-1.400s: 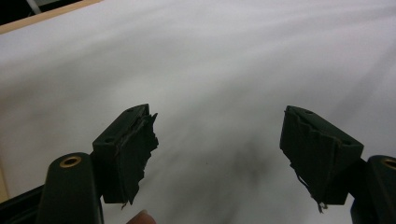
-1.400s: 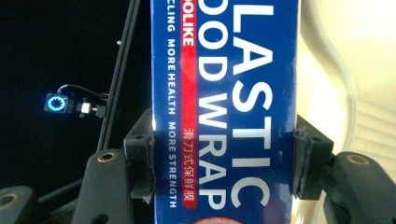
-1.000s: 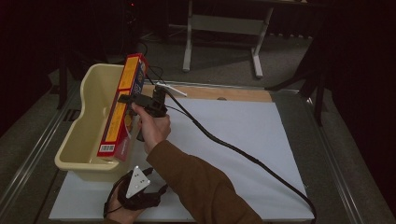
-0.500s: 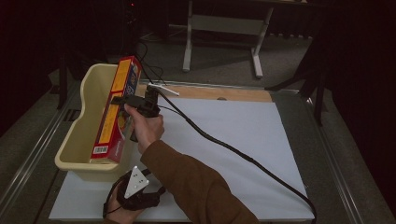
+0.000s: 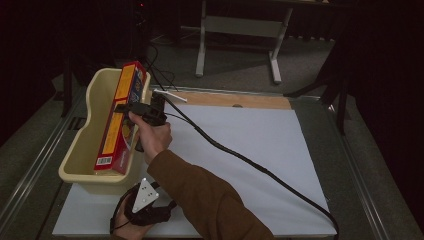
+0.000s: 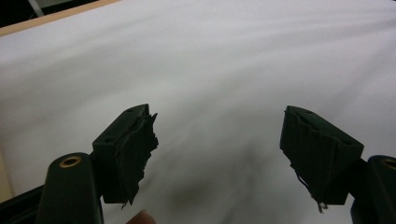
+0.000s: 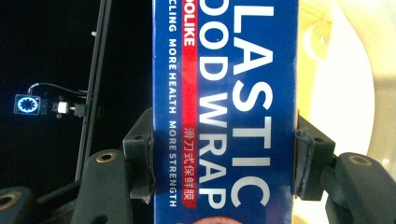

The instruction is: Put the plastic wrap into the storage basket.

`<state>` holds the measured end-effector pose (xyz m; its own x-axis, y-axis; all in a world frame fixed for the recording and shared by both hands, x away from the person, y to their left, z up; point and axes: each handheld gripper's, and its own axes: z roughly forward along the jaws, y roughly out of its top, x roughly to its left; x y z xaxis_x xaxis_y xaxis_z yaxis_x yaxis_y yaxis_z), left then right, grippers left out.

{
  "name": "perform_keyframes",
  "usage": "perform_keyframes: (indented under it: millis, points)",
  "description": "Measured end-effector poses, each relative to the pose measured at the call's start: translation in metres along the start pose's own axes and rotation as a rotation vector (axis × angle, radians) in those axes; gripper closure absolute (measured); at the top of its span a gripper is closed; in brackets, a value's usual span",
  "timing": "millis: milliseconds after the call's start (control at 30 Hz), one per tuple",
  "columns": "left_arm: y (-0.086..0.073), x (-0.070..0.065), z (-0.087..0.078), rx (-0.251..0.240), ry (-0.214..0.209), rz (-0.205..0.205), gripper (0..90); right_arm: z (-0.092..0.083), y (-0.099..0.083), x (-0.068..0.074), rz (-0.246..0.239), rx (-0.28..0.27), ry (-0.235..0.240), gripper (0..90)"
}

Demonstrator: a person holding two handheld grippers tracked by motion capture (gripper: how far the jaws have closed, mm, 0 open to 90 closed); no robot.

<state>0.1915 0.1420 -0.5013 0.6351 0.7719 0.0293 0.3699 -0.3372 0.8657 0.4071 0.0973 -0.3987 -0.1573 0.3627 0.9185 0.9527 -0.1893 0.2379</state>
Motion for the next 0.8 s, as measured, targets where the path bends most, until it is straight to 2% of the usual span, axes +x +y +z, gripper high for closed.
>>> perform_keyframes:
  millis: [467,600,800]
  points:
    - [0.0002,-0.0007,0.0002,-0.001,0.001,0.0,25.5,0.0019,-0.0004,-0.0006,-0.002,-0.004,-0.015,38.1]
    - [0.0001,-0.0007,0.0001,-0.001,0.002,0.0,25.4,0.0017,-0.0014,0.0006,-0.041,-0.009,-0.036,35.4]
    - [0.0002,-0.0008,0.0001,0.002,0.003,0.002,25.4,0.0026,-0.0007,-0.0023,-0.063,-0.008,-0.071,31.5]
